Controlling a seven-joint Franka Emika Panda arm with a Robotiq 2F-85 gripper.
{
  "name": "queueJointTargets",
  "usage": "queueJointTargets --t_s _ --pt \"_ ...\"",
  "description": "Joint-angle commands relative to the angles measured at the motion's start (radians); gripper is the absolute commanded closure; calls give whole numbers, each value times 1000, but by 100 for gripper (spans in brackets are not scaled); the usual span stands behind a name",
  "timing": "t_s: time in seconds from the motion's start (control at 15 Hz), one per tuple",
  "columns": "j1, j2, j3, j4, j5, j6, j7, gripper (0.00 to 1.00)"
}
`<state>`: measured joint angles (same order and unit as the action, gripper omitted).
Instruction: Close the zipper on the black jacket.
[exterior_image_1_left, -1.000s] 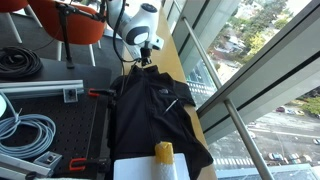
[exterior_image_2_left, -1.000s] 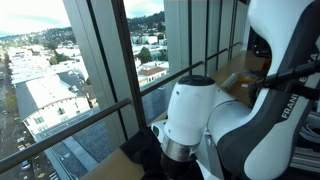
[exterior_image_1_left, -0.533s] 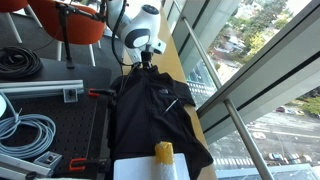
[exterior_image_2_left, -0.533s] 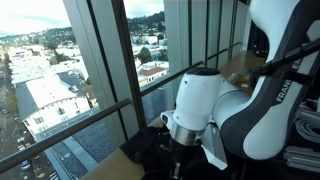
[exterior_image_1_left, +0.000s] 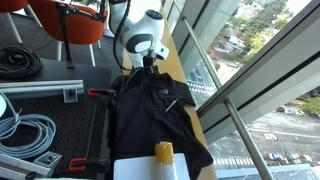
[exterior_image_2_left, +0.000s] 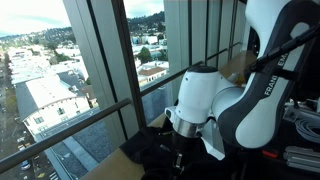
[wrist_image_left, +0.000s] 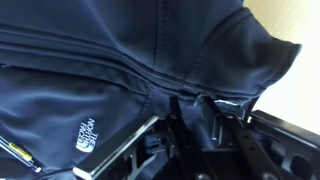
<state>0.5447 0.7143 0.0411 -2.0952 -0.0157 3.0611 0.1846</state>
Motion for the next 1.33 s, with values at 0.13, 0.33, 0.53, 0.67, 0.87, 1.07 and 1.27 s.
queueJointTargets --t_s 0.13,0.33,0.53,0.67,0.87,1.07,1.27 --pt "-4 -39 -13 -43 -4 1 3 24" --pt "-25 -75 -25 -82 -6 6 -6 3" --pt "-42 -159 -61 -173 -11 14 -1 0" --pt "-35 -234 -119 -239 -15 -15 17 0" --pt "-45 -378 -203 -339 -40 -89 21 0" --pt "-112 -531 -237 -383 -84 -225 17 0" --pt "-251 -680 -174 -386 -93 -399 -19 0"
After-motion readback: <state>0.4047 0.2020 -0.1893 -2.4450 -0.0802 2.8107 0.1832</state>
